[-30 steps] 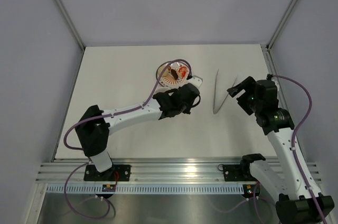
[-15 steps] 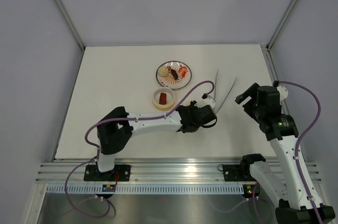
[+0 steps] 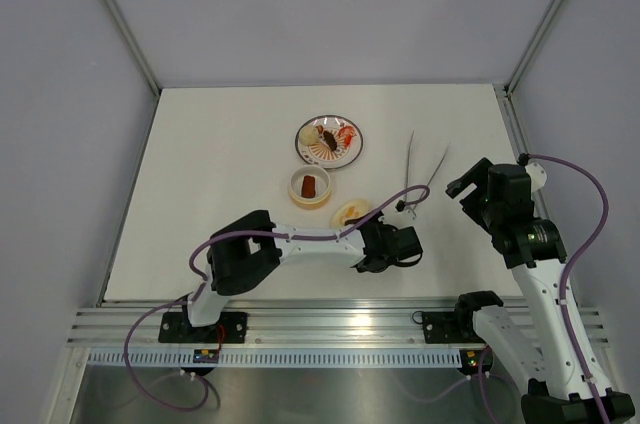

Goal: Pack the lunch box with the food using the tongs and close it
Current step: Place the box lid at the center of the board, then pick up the box lid from the center of the board.

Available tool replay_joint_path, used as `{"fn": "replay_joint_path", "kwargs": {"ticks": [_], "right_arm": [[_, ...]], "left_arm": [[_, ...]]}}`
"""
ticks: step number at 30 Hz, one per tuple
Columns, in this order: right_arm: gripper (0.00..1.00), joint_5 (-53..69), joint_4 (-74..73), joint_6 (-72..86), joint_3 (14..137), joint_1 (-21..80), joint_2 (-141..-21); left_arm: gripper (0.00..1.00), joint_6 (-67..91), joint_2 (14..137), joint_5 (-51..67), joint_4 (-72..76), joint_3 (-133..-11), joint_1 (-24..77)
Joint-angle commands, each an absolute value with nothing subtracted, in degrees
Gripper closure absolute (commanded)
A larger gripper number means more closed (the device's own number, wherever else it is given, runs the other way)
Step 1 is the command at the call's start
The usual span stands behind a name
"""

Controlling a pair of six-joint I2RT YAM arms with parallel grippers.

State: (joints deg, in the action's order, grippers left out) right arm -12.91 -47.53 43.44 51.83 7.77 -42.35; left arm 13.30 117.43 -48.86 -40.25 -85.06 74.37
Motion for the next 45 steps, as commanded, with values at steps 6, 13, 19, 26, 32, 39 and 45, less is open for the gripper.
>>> {"fn": "replay_joint_path", "kwargs": {"ticks": [6, 13, 19, 26, 32, 39, 45], "right_arm": [[0.11, -13.62, -46.85, 43.42, 52.47, 7.65, -41.92], [0.11, -13.27, -46.58, 42.89, 53.88, 7.65, -42.36], [0.10, -12.22, -46.32, 41.66, 53.88, 7.73, -43.94], [0.10, -3.63, -44.21, 35.26, 54.14, 7.73, -48.76], [0.09, 5.01, -42.89, 30.85, 53.88, 8.08, -55.27], [0.08, 1.50, -41.84, 31.20, 53.44, 12.13, -57.57], [0.08, 0.26, -42.54, 30.59, 53.09, 15.20, -58.71]], "left_arm": [[0.56, 13.54, 117.69, -46.67, -40.43, -86.84, 74.44], [0.24, 13.10, 117.34, -44.04, -40.25, -86.57, 74.44], [0.11, 13.27, 113.56, -40.79, -40.78, -86.66, 74.53], [0.03, 15.73, 100.66, -25.88, -37.54, -81.67, 70.25], [0.09, 21.00, 85.20, -15.23, -32.17, -71.99, 59.35], [0.17, 25.57, 85.32, -10.63, -35.32, -73.12, 53.17], [0.21, 27.42, 89.12, -9.67, -35.95, -75.05, 53.17]]}}
